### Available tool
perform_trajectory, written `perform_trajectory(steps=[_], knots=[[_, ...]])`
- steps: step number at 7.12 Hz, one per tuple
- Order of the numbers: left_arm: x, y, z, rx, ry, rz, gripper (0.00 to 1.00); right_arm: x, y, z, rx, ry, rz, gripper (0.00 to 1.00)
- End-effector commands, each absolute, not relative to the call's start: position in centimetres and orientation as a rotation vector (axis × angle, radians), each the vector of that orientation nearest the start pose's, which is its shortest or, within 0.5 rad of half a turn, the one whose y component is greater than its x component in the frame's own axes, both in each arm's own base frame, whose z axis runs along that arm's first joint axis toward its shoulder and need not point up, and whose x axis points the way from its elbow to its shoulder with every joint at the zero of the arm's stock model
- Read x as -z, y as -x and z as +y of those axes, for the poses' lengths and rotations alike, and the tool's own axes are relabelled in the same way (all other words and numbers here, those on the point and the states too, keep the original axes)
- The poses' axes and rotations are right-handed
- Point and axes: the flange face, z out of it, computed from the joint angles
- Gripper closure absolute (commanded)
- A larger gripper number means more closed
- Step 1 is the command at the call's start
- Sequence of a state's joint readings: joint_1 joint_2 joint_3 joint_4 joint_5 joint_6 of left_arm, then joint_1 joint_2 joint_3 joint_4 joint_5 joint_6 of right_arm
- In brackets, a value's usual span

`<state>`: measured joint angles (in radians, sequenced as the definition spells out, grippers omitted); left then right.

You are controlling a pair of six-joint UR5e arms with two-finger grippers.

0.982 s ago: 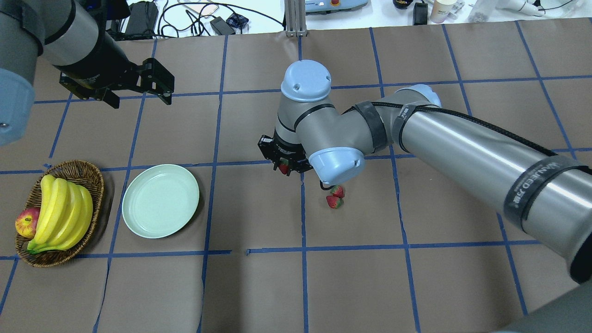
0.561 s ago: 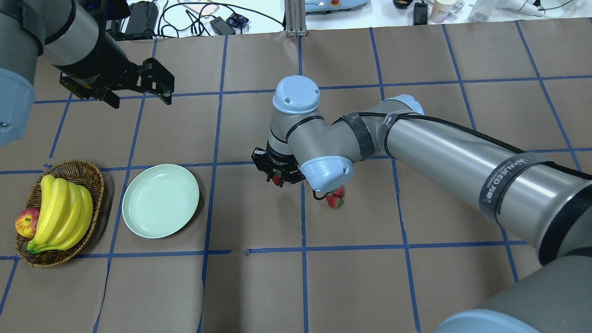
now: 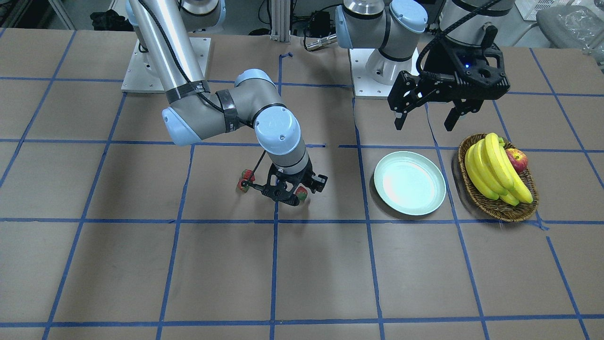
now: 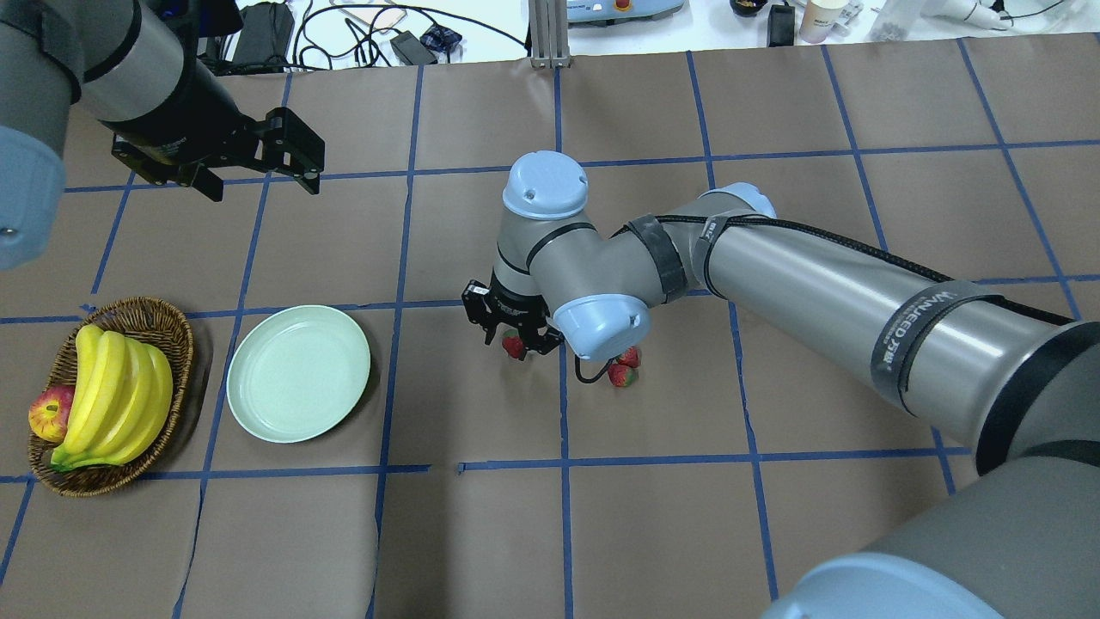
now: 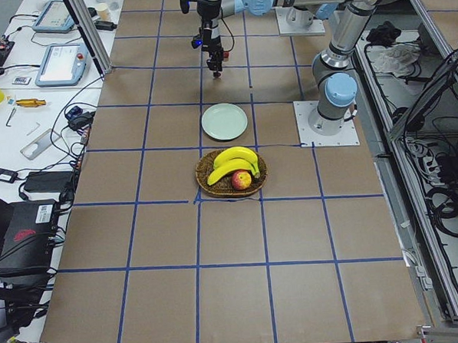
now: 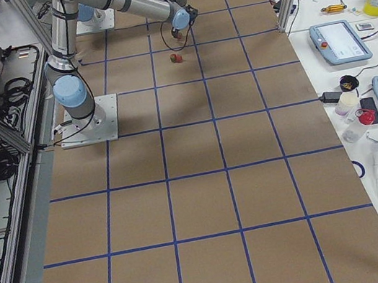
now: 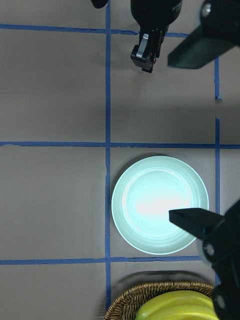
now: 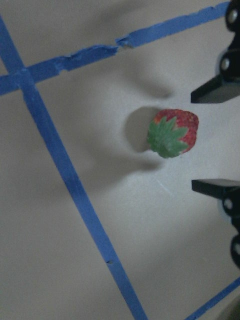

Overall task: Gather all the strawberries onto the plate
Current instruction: 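Carry the strawberry toward the plate and release it on the table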

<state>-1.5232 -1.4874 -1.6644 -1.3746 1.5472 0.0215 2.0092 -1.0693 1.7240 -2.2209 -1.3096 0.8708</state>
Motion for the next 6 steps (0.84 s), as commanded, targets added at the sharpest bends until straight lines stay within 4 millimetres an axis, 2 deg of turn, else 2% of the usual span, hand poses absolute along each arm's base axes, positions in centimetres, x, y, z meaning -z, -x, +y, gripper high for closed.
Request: perform_trajectory(steps=[1,3,4,6], knots=[[-50.3,11.3,-47.9,0.296,0.038,3.144,0.0,-22.7,-39.5,-49.4,-0.179,-0.659,2.849,0.0],[-50.2,11.4,-47.9,0.291,0.035,3.145,0.0,-25.6,-33.7,-51.4,-0.053,-0.804,2.933,0.01],[-50.2,11.3,-47.9,0.293,0.033,3.142,0.0,-26.1,-32.1,-51.2,-0.107,-0.849,2.958,0.01],[-50.4,11.2,-47.9,0.289,0.035,3.143,0.0,-22.9,-30.1,-49.6,-0.178,-0.929,3.061,0.04]])
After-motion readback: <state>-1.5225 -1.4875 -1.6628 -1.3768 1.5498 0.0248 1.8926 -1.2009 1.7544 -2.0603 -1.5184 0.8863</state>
